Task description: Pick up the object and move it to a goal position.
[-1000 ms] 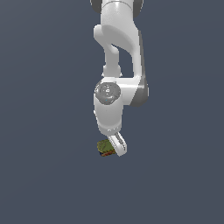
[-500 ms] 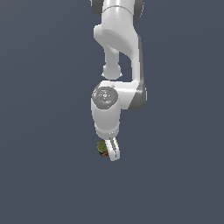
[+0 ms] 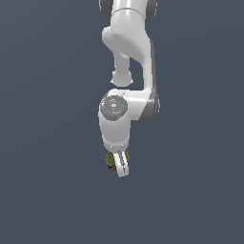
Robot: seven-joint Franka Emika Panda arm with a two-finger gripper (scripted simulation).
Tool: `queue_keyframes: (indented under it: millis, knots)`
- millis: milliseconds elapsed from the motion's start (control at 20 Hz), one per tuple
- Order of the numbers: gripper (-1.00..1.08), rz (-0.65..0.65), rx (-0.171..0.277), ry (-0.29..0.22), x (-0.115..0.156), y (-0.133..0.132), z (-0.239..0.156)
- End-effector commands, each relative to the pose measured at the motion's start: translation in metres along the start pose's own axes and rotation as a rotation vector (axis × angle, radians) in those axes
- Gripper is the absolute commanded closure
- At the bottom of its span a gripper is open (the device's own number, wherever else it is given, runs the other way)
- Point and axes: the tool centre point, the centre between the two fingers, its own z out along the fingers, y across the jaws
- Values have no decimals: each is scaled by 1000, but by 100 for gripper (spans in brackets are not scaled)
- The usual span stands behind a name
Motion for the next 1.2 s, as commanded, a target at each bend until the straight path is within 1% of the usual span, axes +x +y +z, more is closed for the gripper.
queue_keyframes:
  millis: [0, 450, 750, 800, 1150]
  knots:
    - [-92, 0, 0, 0, 0, 0, 4]
    - [-92, 5, 0, 0, 0, 1, 46]
    - [-92, 5, 0, 0, 0, 0, 50]
    - [108, 5, 0, 0, 0, 0, 50]
    - [108, 5, 0, 0, 0, 0, 50]
